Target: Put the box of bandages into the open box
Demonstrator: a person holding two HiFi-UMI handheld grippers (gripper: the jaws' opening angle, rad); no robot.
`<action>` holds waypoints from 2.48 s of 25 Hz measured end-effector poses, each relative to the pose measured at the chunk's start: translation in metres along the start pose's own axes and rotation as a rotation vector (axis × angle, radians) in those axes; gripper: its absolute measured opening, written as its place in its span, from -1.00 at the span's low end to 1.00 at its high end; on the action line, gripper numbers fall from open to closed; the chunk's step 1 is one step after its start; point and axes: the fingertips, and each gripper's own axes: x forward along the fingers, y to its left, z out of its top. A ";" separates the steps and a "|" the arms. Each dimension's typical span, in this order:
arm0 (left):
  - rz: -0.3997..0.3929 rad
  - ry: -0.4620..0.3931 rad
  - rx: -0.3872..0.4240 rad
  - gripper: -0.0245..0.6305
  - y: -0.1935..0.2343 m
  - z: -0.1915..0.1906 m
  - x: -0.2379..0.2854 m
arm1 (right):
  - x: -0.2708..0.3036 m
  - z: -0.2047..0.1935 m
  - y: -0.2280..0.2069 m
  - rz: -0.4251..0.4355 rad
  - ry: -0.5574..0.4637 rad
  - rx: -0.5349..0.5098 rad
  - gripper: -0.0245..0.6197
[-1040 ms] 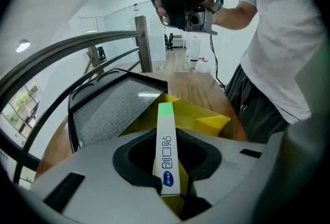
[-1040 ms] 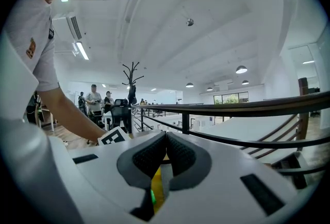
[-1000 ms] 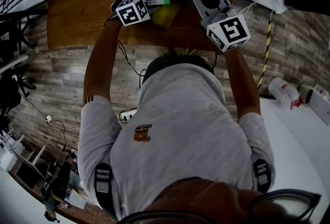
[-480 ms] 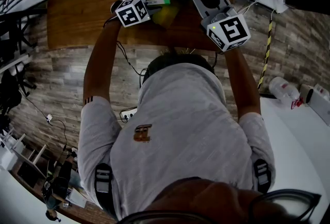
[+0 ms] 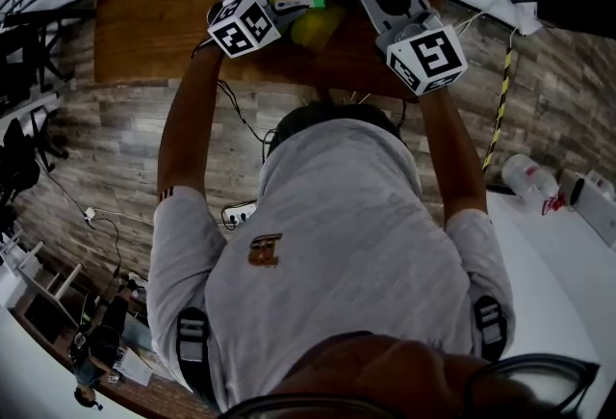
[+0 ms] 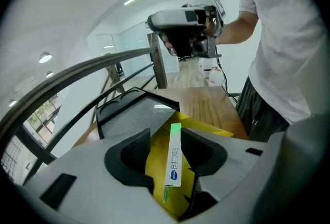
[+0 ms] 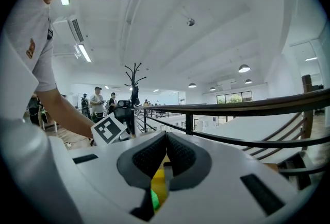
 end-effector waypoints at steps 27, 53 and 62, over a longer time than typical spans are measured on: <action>0.541 -0.733 -0.367 -0.83 0.014 0.127 -0.168 | 0.012 0.040 0.059 0.135 -0.099 -0.001 -0.82; 0.672 -0.839 -0.384 -0.87 -0.035 0.140 -0.211 | -0.023 0.054 0.113 0.194 -0.195 0.005 -0.83; 0.679 -0.827 -0.383 -0.87 -0.048 0.139 -0.211 | -0.030 0.054 0.124 0.208 -0.203 -0.007 -0.83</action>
